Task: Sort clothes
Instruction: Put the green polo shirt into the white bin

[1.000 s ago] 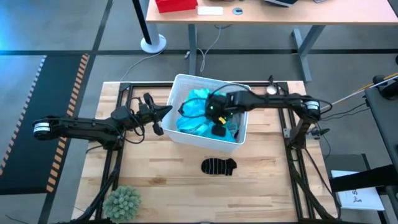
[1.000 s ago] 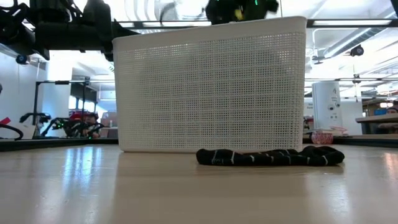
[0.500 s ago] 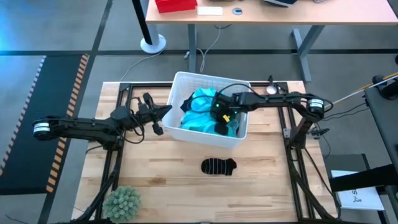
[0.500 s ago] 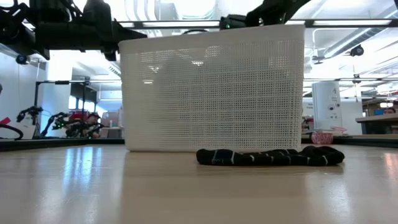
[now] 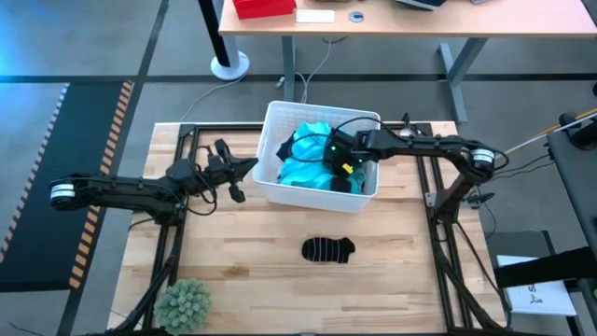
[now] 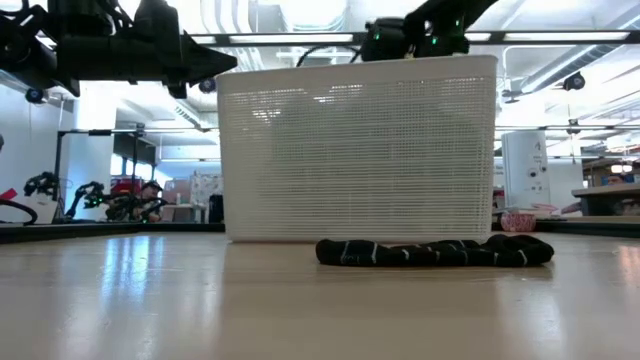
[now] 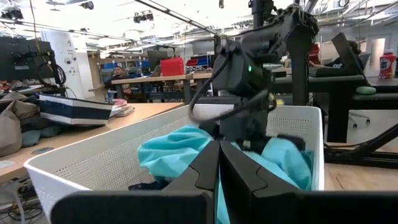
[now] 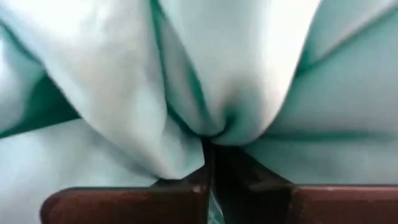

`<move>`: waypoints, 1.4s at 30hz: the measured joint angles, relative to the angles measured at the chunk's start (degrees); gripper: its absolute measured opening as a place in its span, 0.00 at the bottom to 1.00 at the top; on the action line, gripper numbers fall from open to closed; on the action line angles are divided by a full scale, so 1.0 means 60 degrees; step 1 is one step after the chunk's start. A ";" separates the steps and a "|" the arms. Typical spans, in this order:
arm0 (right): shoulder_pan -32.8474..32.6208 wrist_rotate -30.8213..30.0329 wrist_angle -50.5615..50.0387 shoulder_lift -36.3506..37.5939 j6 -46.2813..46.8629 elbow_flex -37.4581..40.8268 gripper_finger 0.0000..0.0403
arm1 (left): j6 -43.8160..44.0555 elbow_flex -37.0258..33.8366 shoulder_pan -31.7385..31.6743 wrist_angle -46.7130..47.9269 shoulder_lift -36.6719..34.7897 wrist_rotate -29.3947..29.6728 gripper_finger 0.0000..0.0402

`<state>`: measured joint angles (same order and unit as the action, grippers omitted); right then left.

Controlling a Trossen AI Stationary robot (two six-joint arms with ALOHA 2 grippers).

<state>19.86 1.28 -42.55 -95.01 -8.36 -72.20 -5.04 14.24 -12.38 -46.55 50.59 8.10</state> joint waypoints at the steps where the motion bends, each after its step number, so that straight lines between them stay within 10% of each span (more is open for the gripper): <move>1: -0.0004 0.0003 -0.0231 0.0112 0.0004 -0.0151 0.01 | 0.0000 0.0000 0.0000 -0.0001 0.0001 0.0000 0.00; 26: -0.0343 0.0109 -0.2753 0.0686 0.0801 -0.2408 0.62 | -0.0005 0.0000 0.0000 0.0074 0.0002 0.0084 0.00; 35: -0.0459 0.0093 -0.2859 0.0693 0.0795 -0.2796 0.60 | -0.0005 0.0000 0.0000 0.0066 0.0000 0.0091 0.00; 42: -0.0524 0.0028 -0.2493 0.0686 0.0341 -0.2767 0.39 | -0.0004 -0.0001 0.0000 0.0067 0.0001 0.0091 0.00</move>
<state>16.71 1.45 -57.51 -90.89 -6.31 -88.80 -5.06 14.23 -12.38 -46.15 50.60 8.64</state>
